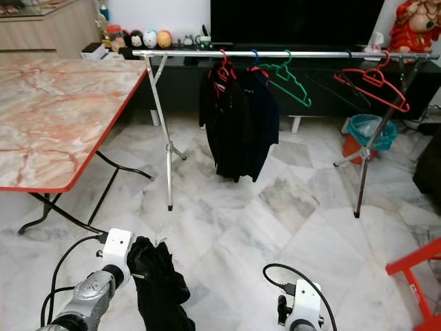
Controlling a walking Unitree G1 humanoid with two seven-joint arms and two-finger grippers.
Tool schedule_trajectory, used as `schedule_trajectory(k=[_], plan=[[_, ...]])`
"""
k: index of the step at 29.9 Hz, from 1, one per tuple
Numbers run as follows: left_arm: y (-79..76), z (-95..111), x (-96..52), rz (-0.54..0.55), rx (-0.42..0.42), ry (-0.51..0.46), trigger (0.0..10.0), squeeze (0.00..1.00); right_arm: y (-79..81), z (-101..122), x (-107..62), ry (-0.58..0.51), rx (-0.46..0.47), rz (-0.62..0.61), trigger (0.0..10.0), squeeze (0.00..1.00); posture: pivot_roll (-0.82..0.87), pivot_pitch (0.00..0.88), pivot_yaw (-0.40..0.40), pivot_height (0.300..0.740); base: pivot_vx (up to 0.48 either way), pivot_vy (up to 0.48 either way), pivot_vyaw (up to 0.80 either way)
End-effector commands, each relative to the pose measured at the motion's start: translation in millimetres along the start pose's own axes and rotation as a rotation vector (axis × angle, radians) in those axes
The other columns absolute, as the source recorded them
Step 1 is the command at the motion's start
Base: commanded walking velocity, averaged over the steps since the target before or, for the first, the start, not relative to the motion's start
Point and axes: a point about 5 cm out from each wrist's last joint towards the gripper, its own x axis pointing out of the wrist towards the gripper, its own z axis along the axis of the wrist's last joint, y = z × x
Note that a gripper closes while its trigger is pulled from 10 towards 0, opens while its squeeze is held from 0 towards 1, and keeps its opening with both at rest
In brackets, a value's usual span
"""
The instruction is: Hang hanger
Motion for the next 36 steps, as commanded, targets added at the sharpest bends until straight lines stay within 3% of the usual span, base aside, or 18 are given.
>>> schedule_trajectory(k=[1, 36], plan=[[3.0, 5.6, 2.0, 0.017, -0.009, -0.016, 10.0, 0.0, 1.0, 2.4, 0.6, -0.009, -0.004, 0.005, 10.0, 0.0, 0.08, 0.0, -0.007, 0.74, 0.0, 0.315, 0.0], [5.7, 7.2, 2.1, 0.025, -0.011, -0.021, 10.0, 0.0, 7.8, 11.9, 2.4, -0.051, 0.005, 0.018, 10.0, 0.0, 0.09, 0.0, -0.006, 0.74, 0.0, 0.368, 0.0]])
